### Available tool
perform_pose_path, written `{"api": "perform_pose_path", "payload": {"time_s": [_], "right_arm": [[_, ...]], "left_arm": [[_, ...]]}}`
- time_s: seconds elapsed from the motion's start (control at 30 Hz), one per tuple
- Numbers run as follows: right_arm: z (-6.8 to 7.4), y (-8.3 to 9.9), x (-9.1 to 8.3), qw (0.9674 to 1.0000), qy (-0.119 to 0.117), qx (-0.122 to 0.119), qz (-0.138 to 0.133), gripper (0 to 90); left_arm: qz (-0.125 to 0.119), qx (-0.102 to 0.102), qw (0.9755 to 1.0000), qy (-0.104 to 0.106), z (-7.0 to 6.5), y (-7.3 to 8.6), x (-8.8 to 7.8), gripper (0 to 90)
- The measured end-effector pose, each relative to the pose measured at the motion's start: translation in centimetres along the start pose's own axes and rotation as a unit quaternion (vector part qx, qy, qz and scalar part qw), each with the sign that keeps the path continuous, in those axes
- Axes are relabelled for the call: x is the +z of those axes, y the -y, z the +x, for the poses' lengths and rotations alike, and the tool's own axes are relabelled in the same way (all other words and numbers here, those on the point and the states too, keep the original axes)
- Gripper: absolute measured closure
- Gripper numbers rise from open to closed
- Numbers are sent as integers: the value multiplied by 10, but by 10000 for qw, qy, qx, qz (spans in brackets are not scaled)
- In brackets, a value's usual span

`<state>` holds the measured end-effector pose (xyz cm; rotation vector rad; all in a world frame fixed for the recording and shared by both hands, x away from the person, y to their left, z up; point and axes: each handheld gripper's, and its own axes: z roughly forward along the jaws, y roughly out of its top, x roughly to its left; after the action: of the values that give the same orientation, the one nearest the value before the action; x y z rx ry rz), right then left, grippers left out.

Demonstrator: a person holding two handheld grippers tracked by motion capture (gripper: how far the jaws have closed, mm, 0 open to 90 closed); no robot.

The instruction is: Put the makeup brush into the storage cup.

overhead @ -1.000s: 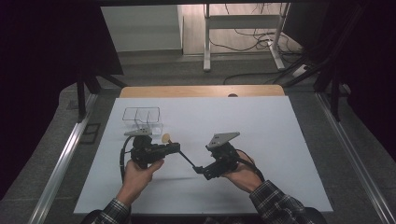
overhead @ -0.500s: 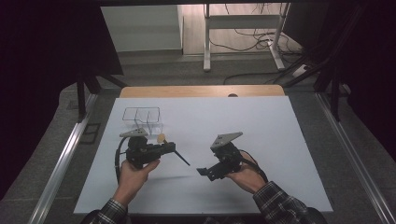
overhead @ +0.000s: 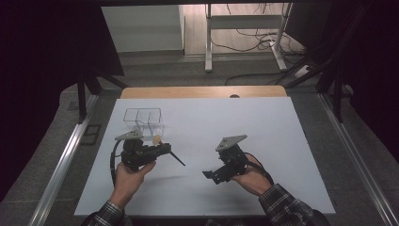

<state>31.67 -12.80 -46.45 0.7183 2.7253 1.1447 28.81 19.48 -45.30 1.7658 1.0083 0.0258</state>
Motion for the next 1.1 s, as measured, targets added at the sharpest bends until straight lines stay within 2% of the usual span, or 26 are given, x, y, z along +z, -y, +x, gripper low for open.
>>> {"api": "perform_pose_path", "payload": {"time_s": [0.23,0.67,1.1], "right_arm": [[-2,3,-5,10000,-22,65,24,0],[-3,11,-11,9998,164,-23,112,0],[-8,23,-21,9993,312,38,181,0]], "left_arm": [[-16,0,9999,-160,3,2,-8,834],[-9,92,9992,-381,8,3,-20,833],[-27,69,9980,-633,16,4,-32,834]]}}
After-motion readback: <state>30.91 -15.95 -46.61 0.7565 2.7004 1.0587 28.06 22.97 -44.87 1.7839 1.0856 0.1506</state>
